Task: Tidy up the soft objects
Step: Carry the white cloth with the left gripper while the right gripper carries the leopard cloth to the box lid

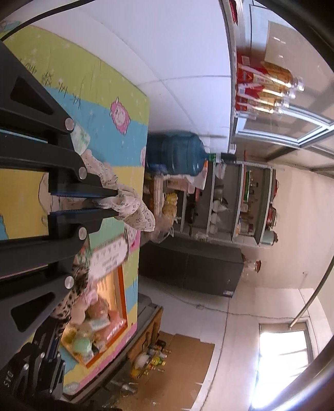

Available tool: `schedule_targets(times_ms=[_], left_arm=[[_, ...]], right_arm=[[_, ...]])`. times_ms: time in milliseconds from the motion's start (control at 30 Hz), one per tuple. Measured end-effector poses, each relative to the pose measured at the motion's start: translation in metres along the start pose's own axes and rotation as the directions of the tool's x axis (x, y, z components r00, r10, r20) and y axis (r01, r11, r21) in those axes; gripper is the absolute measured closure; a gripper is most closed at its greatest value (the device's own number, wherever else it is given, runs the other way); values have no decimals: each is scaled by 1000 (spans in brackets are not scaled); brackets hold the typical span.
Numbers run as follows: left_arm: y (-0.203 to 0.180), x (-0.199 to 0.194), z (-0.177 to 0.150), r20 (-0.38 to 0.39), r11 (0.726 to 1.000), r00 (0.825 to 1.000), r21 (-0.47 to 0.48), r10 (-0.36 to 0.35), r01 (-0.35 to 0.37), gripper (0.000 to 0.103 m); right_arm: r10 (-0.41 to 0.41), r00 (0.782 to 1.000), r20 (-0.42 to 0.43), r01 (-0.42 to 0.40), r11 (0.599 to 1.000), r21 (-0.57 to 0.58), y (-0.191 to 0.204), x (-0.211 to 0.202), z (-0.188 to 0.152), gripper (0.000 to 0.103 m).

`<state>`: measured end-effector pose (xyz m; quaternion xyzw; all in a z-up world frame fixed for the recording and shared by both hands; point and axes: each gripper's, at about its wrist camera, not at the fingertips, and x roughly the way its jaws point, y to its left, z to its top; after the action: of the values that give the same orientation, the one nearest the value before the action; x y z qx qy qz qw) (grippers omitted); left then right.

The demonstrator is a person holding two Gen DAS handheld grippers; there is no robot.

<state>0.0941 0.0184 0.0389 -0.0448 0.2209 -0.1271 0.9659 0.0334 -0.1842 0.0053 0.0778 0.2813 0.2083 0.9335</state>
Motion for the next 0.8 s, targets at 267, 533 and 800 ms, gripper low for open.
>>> schedule_targets(times_ms=[267, 533, 800], left_arm=[[-41, 3, 0, -2, 998, 998, 29, -63, 63, 96], [-81, 12, -2, -19, 992, 994, 55, -110, 111, 96], [-119, 21, -5, -28, 985, 988, 73, -152, 154, 96]], right_arm=[[-57, 997, 46, 56, 998, 36, -24, -25, -1, 90], [-122, 989, 78, 115, 990, 86, -60, -48, -5, 90], [-191, 974, 121, 173, 974, 142, -97, -72, -7, 90]])
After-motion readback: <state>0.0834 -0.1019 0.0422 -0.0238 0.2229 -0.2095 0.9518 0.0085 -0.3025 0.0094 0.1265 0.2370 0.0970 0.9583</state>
